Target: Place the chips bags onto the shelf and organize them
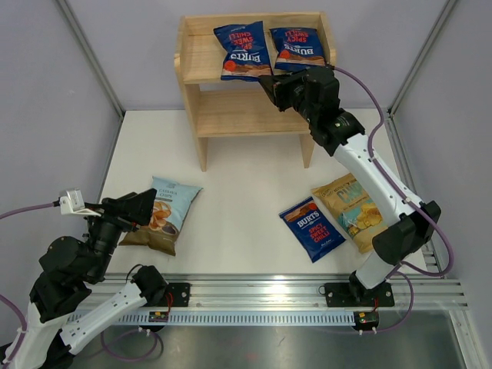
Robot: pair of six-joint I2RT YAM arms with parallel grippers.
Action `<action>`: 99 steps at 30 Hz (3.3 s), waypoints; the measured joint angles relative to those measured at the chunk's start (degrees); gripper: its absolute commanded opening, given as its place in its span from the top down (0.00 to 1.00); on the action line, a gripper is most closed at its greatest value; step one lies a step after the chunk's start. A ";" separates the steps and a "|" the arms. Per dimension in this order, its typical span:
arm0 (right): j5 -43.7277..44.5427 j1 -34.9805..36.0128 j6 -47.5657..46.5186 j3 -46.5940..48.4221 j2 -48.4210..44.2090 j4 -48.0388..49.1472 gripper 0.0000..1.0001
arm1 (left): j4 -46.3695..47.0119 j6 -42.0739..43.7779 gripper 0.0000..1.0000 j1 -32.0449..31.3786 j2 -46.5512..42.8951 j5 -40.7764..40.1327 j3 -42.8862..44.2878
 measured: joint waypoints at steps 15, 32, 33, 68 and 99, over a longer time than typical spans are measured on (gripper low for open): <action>12.17 3.06 6.12 -0.70 0.22 2.43 0.81 | -0.46 0.02 0.17 0.00 -0.20 -0.04 0.00; 14.95 6.32 4.66 -3.85 -2.58 3.72 0.19 | -1.36 0.52 0.16 0.00 0.46 0.63 -0.02; 15.02 6.32 4.42 -4.76 -3.48 3.69 0.18 | -1.33 0.63 0.16 0.00 0.90 0.87 -0.02; 9.18 4.70 -42.58 -55.58 -47.84 -30.01 0.00 | 30.91 5.42 0.01 0.00 47.34 40.59 -7.28; -7.98 -10.99 -58.58 -56.13 -7.19 -9.86 0.65 | 18.80 7.56 0.01 0.00 34.77 41.20 -9.73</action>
